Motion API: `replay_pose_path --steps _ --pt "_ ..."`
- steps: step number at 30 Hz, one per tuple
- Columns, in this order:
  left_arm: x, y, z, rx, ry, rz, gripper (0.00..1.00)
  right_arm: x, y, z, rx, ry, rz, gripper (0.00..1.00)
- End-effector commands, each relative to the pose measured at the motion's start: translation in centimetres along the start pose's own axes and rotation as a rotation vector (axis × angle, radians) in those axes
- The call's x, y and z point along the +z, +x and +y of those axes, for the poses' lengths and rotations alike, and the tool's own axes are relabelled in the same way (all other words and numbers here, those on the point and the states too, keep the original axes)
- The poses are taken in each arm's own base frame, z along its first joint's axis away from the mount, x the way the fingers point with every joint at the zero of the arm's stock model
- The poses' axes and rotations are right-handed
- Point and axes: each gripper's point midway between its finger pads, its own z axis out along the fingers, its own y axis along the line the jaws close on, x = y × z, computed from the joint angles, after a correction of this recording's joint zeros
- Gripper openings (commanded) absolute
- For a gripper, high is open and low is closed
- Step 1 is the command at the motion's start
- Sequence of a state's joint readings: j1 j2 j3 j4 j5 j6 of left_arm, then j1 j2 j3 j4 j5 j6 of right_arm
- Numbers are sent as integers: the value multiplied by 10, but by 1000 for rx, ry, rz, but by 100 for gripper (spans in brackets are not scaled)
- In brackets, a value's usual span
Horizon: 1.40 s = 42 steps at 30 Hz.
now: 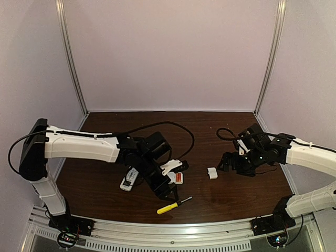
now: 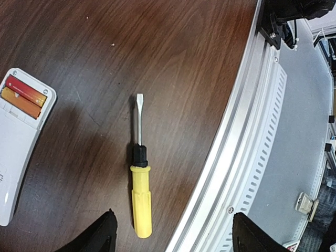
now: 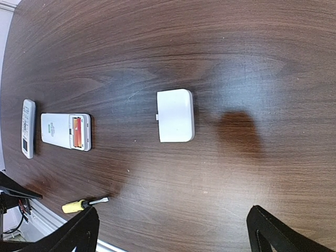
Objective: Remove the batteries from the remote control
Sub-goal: Pick up the screwdriver from the center of the board.
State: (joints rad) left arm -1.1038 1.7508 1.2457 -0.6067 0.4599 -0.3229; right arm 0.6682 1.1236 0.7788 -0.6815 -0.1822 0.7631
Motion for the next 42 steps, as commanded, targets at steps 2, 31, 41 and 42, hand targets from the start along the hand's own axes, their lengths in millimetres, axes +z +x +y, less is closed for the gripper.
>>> replay_pose_path --steps 2,31,41,42 --pt "13 -5 5 51 -28 44 76 0 0 -2 -12 20 -5 100" --pt "84 18 28 160 -291 229 47 -6 8 -11 -12 39 3 100" --pt "85 22 38 196 -379 230 26 -5 7 -11 -13 43 2 100" --pt "84 20 38 198 -386 225 22 -5 7 -12 -12 44 1 100"
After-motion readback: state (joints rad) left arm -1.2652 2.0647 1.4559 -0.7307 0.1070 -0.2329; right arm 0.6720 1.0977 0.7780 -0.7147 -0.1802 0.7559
